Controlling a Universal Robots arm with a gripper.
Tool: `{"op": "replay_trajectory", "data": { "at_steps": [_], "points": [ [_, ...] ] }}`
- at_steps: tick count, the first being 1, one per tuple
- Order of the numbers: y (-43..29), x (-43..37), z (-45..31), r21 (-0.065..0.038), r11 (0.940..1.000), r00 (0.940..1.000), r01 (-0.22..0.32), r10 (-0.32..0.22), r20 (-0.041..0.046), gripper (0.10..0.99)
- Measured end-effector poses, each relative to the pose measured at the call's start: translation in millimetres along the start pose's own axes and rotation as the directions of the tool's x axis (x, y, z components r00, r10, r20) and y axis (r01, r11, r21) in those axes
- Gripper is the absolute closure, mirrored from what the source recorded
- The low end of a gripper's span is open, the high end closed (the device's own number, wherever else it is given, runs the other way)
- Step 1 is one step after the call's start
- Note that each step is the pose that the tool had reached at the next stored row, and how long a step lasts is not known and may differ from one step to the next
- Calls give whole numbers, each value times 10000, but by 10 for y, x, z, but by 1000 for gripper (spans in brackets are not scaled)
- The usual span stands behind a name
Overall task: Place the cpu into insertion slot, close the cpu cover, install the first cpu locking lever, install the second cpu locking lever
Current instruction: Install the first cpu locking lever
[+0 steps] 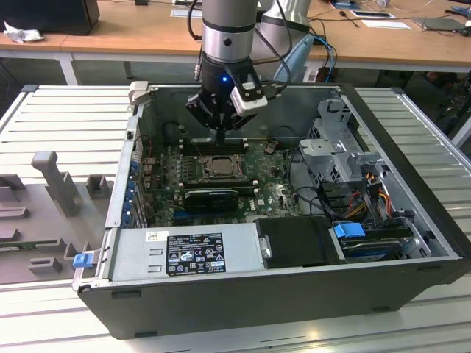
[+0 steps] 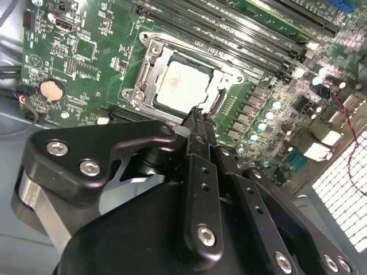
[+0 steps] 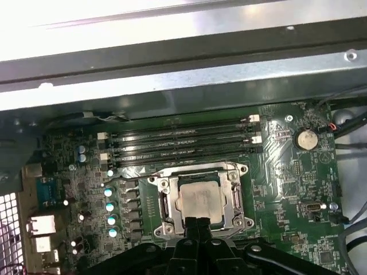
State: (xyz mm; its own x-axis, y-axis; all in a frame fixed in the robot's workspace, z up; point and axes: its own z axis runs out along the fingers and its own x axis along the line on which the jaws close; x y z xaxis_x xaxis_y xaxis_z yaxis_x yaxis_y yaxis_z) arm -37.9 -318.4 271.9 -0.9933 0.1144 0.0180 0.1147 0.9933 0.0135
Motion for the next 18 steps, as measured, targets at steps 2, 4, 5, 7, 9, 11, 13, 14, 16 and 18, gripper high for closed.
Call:
{"op": "replay_trajectory", "data": {
  "at_steps": [2,4,5,7,9,11,13,14,16,18],
  "points": [
    [-6,54,3,-32,10000,10000,1,-1,8,980],
    [-10,82,8,-91,10000,10000,26,-26,8,980],
    [-10,82,9,-92,9998,9999,170,-170,18,980],
    [-10,83,12,-93,9990,9991,431,-431,65,980],
    [-10,82,15,-98,9980,9979,629,-628,181,980],
    [-11,84,21,-102,9973,9970,729,-726,264,980],
    [-14,107,30,-119,9967,9965,799,-796,267,980],
    [-16,129,36,-137,9964,9962,836,-833,266,980],
    [-23,189,46,-146,9961,9959,868,-864,264,980],
    [-32,260,57,-160,9960,9958,875,-871,269,980]
  ]
}}
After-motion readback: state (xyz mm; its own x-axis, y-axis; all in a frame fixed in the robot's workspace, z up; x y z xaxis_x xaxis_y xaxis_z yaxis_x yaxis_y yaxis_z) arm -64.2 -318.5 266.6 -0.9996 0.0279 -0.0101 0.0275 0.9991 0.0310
